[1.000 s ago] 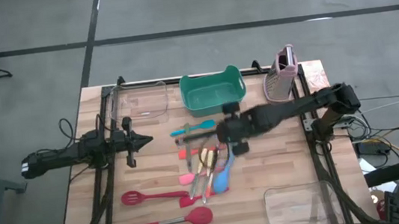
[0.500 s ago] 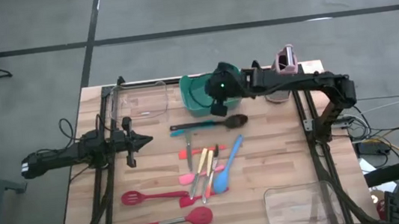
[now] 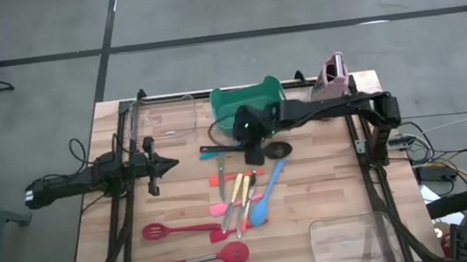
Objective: Pick & Place Kitchen Items
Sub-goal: Put the bottom right black saddle into the green bin
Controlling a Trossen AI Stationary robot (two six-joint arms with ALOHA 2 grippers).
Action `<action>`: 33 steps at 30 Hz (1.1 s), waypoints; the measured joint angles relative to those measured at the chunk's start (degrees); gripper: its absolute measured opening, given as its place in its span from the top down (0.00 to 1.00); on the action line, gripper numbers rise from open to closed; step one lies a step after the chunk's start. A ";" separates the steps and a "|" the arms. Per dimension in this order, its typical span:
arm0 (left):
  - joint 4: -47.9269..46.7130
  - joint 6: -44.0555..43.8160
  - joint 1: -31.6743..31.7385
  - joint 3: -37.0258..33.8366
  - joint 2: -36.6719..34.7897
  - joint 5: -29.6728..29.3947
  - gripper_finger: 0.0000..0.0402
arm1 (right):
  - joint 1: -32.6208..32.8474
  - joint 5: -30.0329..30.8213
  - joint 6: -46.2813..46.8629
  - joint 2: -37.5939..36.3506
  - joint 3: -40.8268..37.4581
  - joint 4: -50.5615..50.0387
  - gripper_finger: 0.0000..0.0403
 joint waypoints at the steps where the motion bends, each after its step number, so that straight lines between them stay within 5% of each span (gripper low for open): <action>1: 0.00 0.00 0.02 0.00 -0.02 -0.02 0.95 | 0.32 0.78 0.11 1.10 0.00 0.02 0.70; 8: 0.01 0.00 0.02 0.00 -0.01 0.00 0.95 | 0.69 2.90 0.16 6.90 -0.09 0.04 0.52; 16: 0.02 0.00 0.00 0.00 0.00 0.00 0.95 | 0.67 9.56 -0.84 13.77 0.12 0.06 0.47; 25: 0.00 0.00 0.00 0.00 0.00 0.00 0.95 | 0.49 10.58 -2.16 15.38 -0.29 0.01 0.54; 33: 0.00 0.00 0.01 0.02 0.00 0.01 0.95 | 0.65 7.91 -2.44 15.45 -0.57 0.16 0.70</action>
